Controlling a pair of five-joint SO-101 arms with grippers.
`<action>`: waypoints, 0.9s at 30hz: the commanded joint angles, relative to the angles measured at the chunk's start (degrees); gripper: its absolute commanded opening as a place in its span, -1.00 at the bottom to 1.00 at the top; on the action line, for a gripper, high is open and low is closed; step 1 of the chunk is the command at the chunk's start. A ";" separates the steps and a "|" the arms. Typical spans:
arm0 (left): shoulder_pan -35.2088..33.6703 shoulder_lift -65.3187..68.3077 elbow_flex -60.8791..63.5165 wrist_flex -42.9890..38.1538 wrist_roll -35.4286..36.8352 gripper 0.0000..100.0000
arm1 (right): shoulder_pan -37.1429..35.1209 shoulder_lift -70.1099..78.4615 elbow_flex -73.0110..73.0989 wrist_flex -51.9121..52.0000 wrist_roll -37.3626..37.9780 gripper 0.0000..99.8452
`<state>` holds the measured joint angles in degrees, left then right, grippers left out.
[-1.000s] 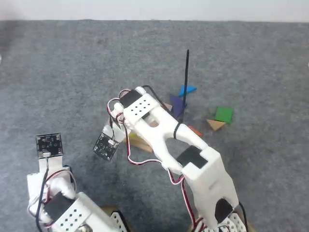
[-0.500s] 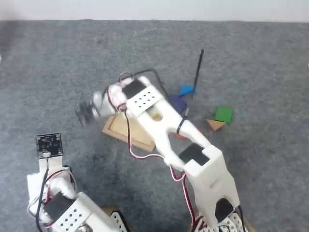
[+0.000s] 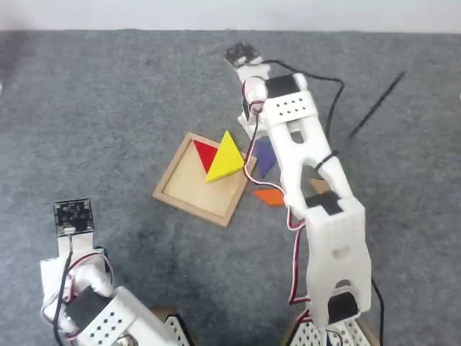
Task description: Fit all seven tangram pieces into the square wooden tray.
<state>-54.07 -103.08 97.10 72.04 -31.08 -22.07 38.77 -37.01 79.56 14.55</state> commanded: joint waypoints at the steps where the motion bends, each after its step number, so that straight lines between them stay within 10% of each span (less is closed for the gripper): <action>1: 0.18 -0.79 -0.66 0.26 -0.53 -0.52 | -1.01 1.89 -0.70 -3.30 -1.76 -0.57; 27: 0.18 -0.79 -0.66 0.26 -0.53 -0.52 | -9.98 8.57 -0.70 -0.75 -1.85 -0.57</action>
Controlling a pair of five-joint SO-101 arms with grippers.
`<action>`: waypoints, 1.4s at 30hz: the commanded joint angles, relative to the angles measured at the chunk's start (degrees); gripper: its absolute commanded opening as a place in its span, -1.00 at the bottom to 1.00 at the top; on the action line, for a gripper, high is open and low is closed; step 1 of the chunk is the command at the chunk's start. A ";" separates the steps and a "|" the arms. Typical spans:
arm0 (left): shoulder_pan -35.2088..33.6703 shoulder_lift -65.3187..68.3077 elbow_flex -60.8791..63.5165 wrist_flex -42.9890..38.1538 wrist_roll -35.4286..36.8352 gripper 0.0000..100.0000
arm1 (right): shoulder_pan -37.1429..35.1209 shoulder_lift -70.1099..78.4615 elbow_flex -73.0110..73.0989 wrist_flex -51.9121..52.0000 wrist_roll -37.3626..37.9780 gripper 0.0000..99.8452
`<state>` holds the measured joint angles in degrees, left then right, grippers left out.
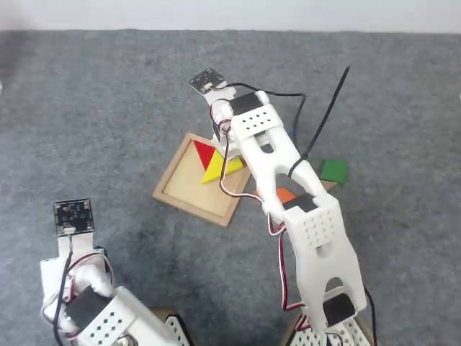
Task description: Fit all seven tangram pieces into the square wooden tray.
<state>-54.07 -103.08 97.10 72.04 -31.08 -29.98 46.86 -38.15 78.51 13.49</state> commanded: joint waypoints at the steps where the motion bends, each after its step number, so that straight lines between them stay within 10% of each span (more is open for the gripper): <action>1: 0.18 -0.79 -0.66 0.26 -0.53 -0.52 | -2.77 0.57 0.44 0.40 -0.79 -0.57; 32: 0.18 -0.79 -0.66 0.18 -0.53 -0.52 | -11.38 0.40 0.35 -2.68 -22.77 -0.60; 42: 0.18 -0.79 -0.66 0.09 -0.53 -0.52 | -11.82 0.31 -18.37 11.65 -20.92 -0.71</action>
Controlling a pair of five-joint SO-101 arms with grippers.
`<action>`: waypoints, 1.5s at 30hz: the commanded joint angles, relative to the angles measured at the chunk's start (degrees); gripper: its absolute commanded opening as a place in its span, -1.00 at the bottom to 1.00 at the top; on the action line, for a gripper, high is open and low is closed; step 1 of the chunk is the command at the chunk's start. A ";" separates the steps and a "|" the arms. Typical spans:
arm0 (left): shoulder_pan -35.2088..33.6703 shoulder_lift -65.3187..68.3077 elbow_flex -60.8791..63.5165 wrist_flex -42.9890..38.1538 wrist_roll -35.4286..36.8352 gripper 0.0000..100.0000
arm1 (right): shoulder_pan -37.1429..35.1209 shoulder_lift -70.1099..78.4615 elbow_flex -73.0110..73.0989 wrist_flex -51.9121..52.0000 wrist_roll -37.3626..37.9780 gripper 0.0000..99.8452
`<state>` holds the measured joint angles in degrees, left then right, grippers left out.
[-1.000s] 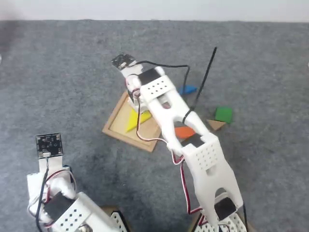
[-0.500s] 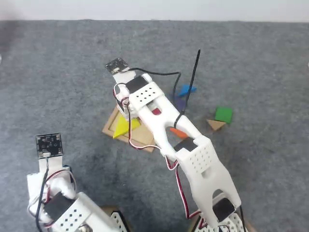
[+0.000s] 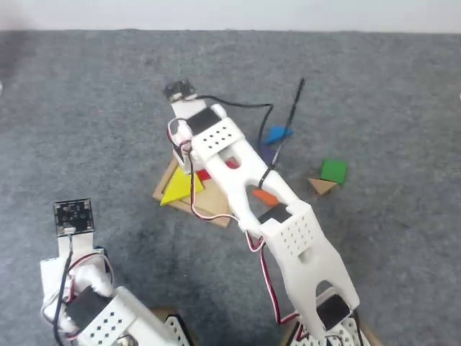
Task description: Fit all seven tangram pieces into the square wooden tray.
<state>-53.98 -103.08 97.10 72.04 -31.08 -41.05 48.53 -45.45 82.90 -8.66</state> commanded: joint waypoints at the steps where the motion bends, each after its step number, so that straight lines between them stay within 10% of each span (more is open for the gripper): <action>1: 0.09 -0.79 -0.66 0.09 -0.53 -0.52 | -1.54 -1.27 -13.27 9.36 1.76 -0.70; 14: 0.09 -0.79 -0.66 -0.09 -0.53 -0.52 | -10.77 3.03 -16.97 10.15 5.10 -0.70; 45: 0.09 -0.79 -0.66 0.18 -0.53 -0.52 | -3.91 13.76 -17.23 2.42 9.93 -0.70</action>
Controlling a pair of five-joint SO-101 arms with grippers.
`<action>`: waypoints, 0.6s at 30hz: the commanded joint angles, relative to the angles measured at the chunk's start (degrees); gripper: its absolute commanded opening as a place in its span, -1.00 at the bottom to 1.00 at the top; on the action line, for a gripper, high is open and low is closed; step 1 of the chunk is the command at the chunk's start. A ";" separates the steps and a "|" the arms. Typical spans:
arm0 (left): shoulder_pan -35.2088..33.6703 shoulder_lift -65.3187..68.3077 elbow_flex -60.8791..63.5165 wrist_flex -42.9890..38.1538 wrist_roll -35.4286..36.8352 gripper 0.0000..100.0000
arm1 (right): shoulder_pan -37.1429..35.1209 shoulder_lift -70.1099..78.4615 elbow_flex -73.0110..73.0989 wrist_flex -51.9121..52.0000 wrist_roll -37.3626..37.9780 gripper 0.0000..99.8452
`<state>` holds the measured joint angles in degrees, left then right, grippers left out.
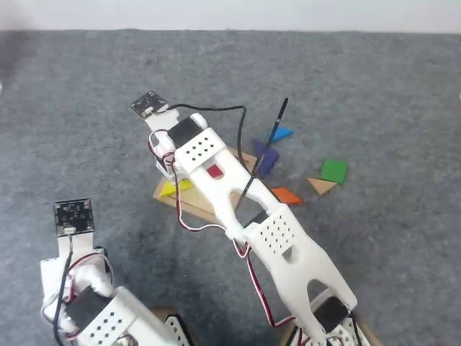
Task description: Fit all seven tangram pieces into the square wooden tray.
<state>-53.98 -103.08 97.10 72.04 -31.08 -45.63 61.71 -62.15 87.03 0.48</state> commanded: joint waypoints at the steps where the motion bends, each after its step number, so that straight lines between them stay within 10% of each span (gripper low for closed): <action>1: 0.09 -0.79 -0.66 0.18 -0.53 -0.52 | 0.75 0.57 -0.53 -1.80 0.79 -0.70; 18: 0.09 -0.79 -0.66 0.26 -0.53 -0.52 | 4.97 0.13 -0.44 0.75 2.02 -0.70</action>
<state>-53.98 -103.08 97.10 72.04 -31.08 -42.73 62.07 -62.15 85.36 1.71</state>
